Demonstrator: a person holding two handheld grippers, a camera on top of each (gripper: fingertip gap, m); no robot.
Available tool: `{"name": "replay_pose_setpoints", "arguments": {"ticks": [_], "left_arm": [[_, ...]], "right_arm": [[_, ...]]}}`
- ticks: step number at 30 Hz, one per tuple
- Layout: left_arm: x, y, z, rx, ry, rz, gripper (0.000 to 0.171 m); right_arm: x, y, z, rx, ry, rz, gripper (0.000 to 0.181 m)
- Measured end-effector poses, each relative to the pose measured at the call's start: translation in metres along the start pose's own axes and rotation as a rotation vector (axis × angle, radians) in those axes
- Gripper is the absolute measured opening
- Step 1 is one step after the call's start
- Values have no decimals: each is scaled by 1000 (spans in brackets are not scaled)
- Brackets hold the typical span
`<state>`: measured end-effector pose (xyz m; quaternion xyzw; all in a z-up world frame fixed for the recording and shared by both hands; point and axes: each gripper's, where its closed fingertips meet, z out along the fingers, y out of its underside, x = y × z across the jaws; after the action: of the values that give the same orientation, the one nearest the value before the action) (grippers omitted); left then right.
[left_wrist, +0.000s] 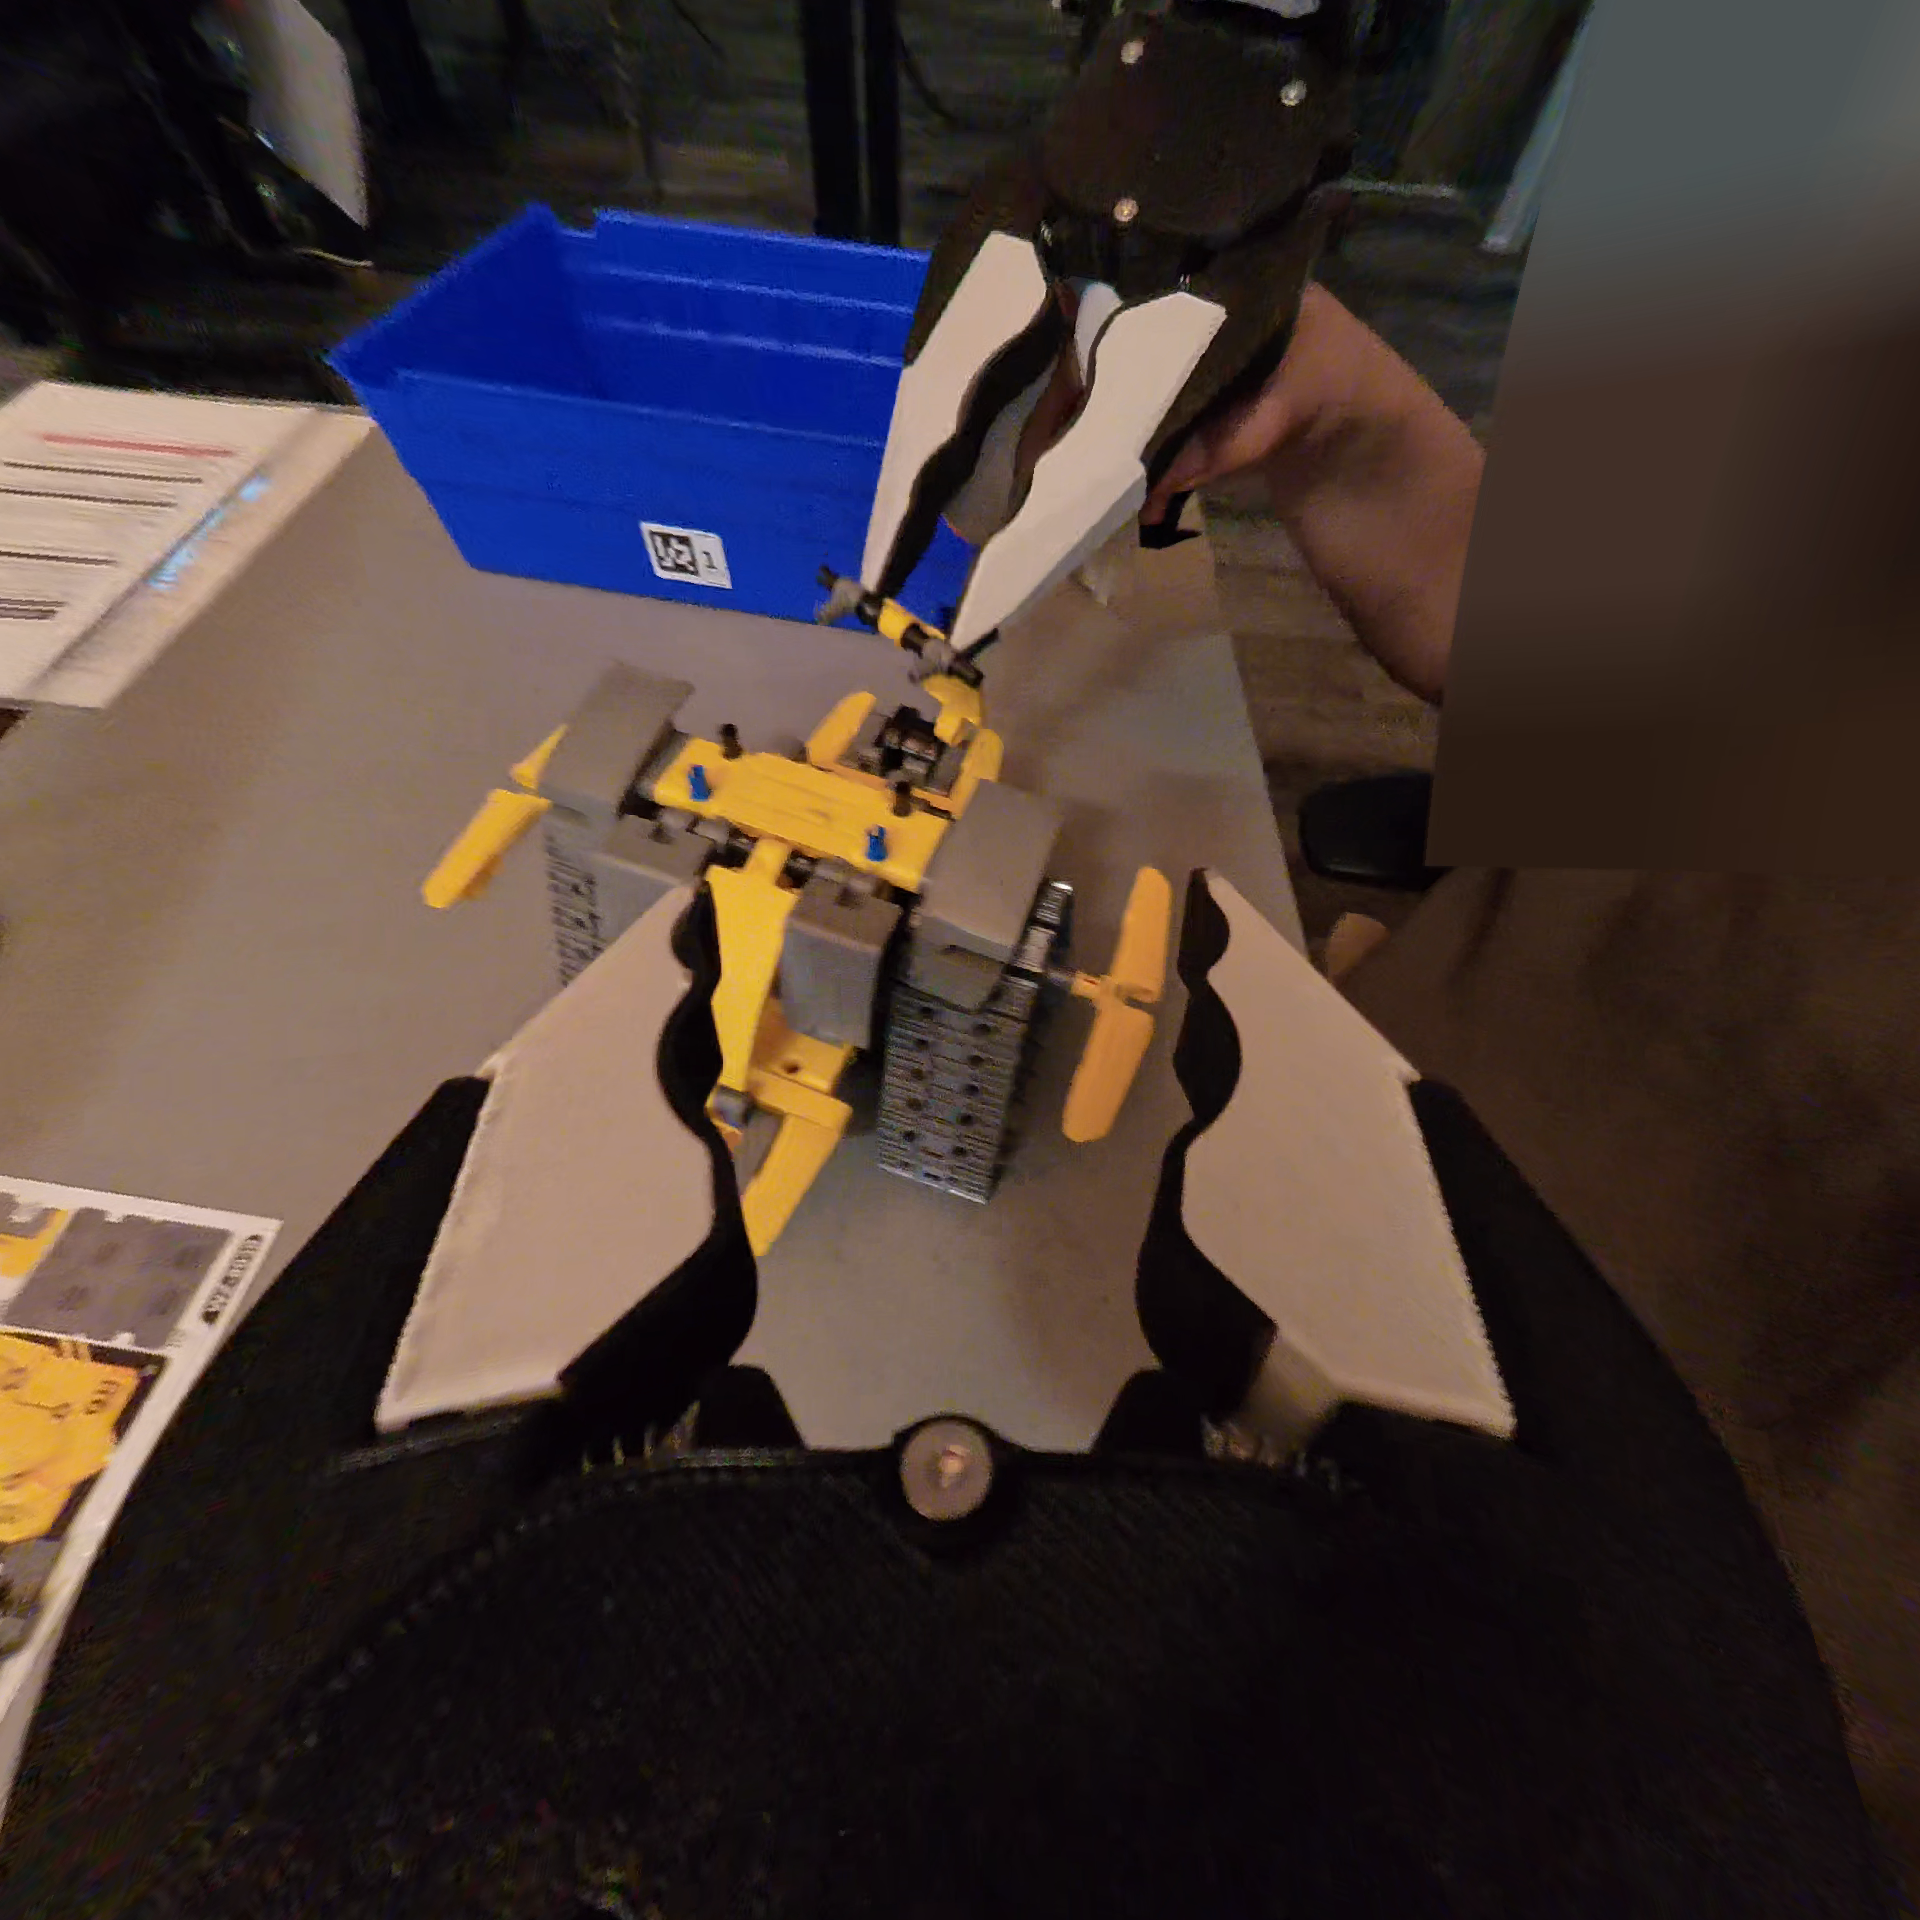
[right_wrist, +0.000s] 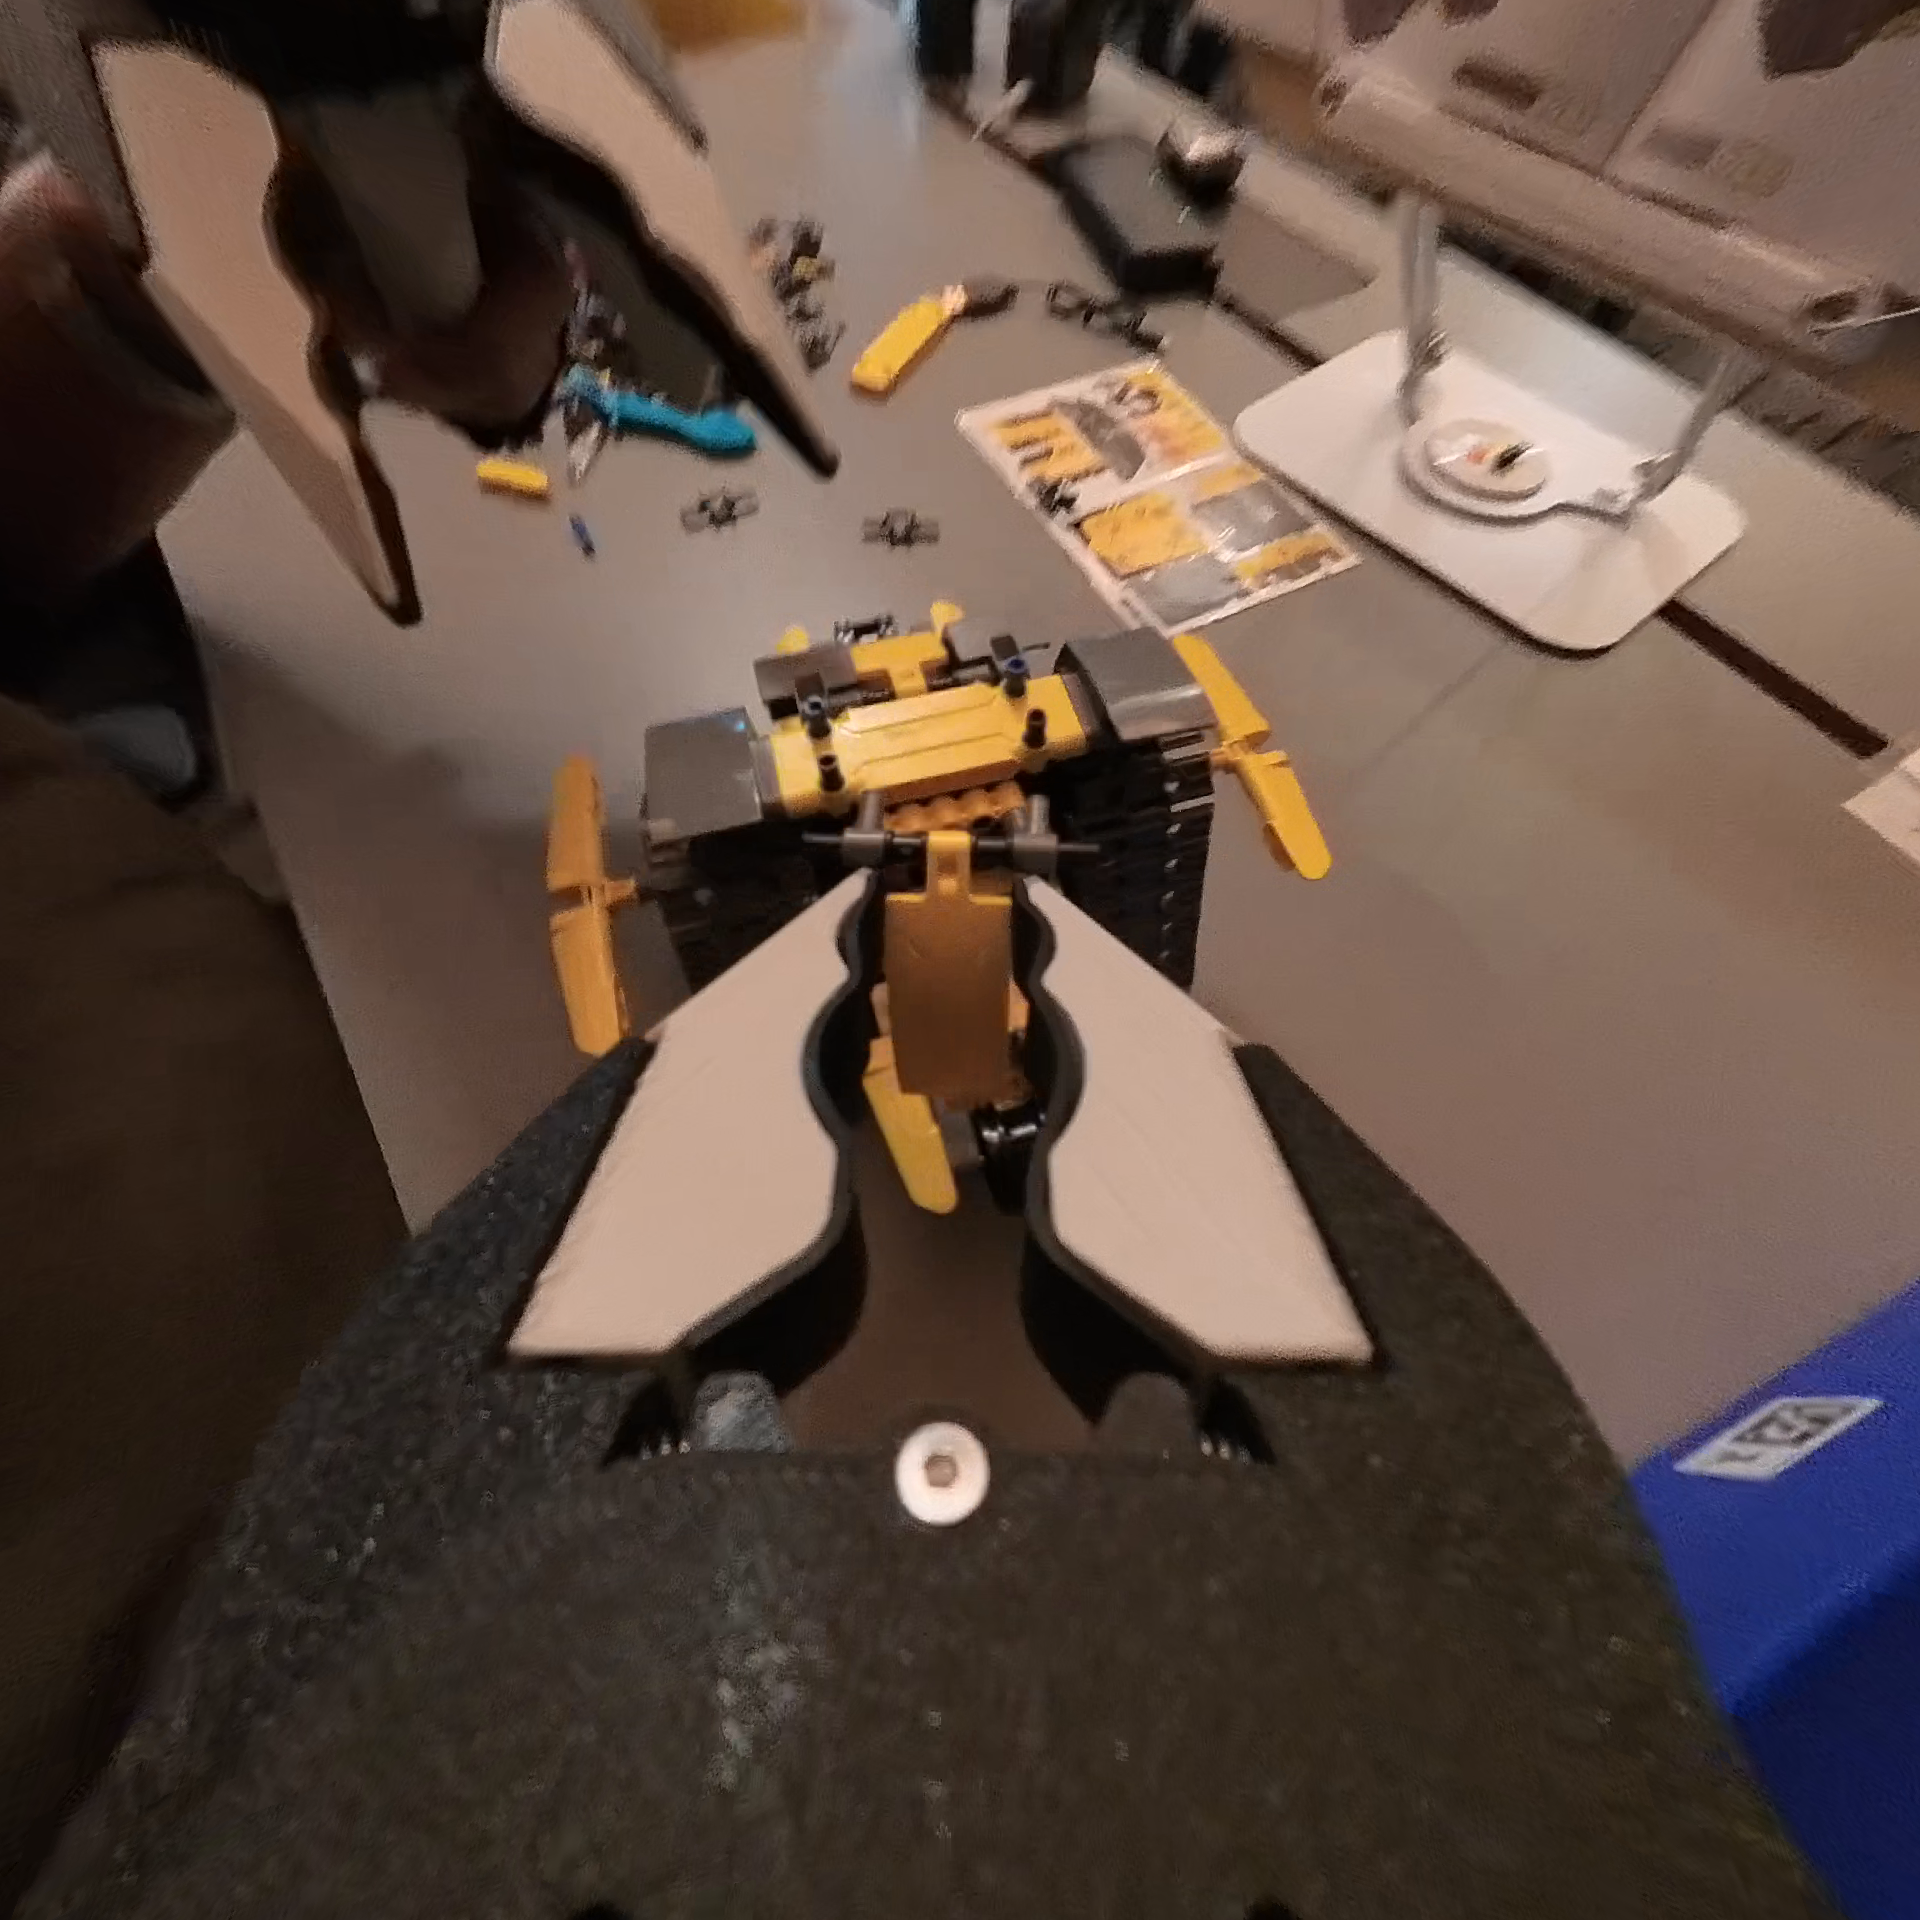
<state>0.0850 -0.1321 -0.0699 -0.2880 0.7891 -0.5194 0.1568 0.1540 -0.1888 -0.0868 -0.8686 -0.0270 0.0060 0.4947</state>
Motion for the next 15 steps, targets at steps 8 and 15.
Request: {"name": "replay_pose_setpoints", "arguments": {"ticks": [8, 15], "left_arm": [[-39, 8, 20, -82, 32, 17, 89], [-55, 17, 40, -161, 91, 64, 100]], "right_arm": [[2, 8, 24, -238, -133, -164, 23], [0, 7, 27, -258, -189, -194, 23]]}}
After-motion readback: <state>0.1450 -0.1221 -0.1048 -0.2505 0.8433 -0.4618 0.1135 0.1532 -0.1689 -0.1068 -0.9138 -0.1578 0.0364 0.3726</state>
